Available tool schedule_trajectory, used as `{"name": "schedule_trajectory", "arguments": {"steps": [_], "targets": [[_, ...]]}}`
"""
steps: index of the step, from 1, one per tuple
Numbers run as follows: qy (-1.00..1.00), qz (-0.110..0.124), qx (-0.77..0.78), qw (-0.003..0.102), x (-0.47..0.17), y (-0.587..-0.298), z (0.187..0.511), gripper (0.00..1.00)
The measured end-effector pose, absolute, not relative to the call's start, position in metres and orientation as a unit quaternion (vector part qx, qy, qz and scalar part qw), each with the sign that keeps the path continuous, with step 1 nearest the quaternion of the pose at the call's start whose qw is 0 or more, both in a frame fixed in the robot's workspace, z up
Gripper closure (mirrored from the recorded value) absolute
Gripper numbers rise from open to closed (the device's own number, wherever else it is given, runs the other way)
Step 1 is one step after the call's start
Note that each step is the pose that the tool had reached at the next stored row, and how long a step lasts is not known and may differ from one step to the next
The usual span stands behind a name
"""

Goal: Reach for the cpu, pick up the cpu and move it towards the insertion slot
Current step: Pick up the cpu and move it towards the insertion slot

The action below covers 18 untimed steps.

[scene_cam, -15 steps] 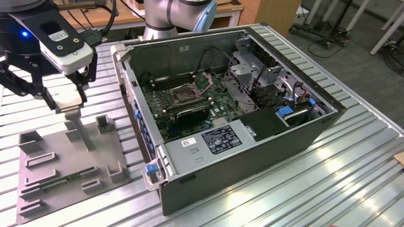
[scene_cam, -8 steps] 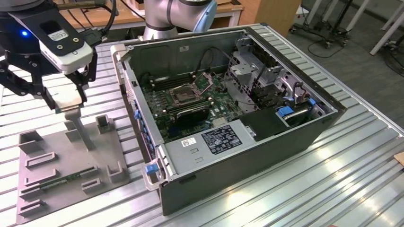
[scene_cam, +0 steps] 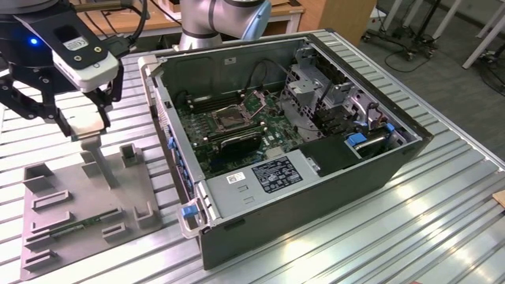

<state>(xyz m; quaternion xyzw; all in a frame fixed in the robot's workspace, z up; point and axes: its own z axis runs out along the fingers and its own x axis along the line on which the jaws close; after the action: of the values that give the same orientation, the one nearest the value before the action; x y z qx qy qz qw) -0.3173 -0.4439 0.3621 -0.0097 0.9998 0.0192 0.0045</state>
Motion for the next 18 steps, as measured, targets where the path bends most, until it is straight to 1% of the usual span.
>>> {"name": "schedule_trajectory", "arguments": {"steps": [18], "targets": [[1.000,0.019,-0.010,0.005,-0.300,-0.444,0.362,0.46]]}}
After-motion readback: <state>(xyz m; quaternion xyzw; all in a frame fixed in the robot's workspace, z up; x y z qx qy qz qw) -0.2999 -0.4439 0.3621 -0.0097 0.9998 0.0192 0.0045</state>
